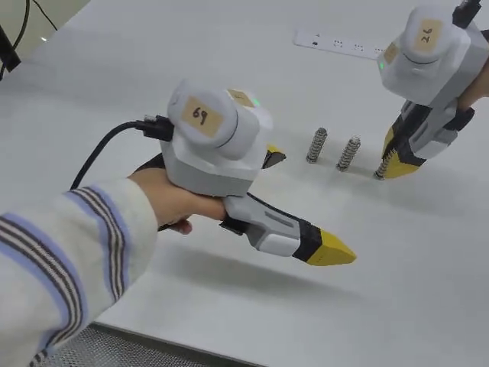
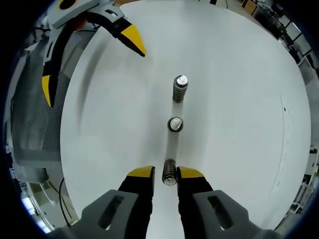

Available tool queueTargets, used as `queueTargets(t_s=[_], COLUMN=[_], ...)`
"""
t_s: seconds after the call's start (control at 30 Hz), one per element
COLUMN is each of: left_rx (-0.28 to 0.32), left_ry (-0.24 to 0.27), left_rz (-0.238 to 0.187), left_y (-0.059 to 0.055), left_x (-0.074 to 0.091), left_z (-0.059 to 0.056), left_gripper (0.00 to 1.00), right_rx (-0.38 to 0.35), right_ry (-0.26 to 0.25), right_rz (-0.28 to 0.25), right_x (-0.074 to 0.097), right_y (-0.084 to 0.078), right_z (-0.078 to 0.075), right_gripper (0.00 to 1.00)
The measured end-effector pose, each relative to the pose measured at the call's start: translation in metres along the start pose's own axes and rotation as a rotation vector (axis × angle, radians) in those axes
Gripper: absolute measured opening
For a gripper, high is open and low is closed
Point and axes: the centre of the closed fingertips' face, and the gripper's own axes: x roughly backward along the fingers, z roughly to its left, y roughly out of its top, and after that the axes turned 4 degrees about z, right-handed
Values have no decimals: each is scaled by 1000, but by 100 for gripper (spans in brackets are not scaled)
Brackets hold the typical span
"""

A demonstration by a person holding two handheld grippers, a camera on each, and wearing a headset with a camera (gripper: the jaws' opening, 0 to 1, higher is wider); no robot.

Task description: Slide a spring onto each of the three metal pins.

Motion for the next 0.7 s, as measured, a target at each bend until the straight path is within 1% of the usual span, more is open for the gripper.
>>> queueTargets(t_s=[0.1, 0.2, 0.3, 0.4, 0.53, 0.6, 0.7], left_rx=[-15, -11, -15, -15, -15, -8, -6], left_ry=[1, 7, 6, 4, 4, 5, 10], left_rz=[-12, -20, -19, -19, -12, -15, -16], left_y=[4, 8, 9, 9, 9, 10, 11], left_x=[4, 7, 11, 15, 22, 27, 34], left_z=[-1, 0, 0, 1, 4, 6, 9], left_gripper=[91, 94, 93, 94, 93, 93, 93], right_rx=[0, -10, -27, -45, -69, -82, -103], right_ry=[-6, -26, -36, -44, -56, -65, -81], right_rz=[-7, -2, -13, -44, -82, -108, -162], right_x=[6, 13, 21, 29, 38, 42, 50], right_y=[-2, -8, -12, -13, -15, -14, -10], right_z=[1, -1, 0, 4, 10, 14, 22], right_gripper=[17, 18, 19, 19, 20, 20, 21])
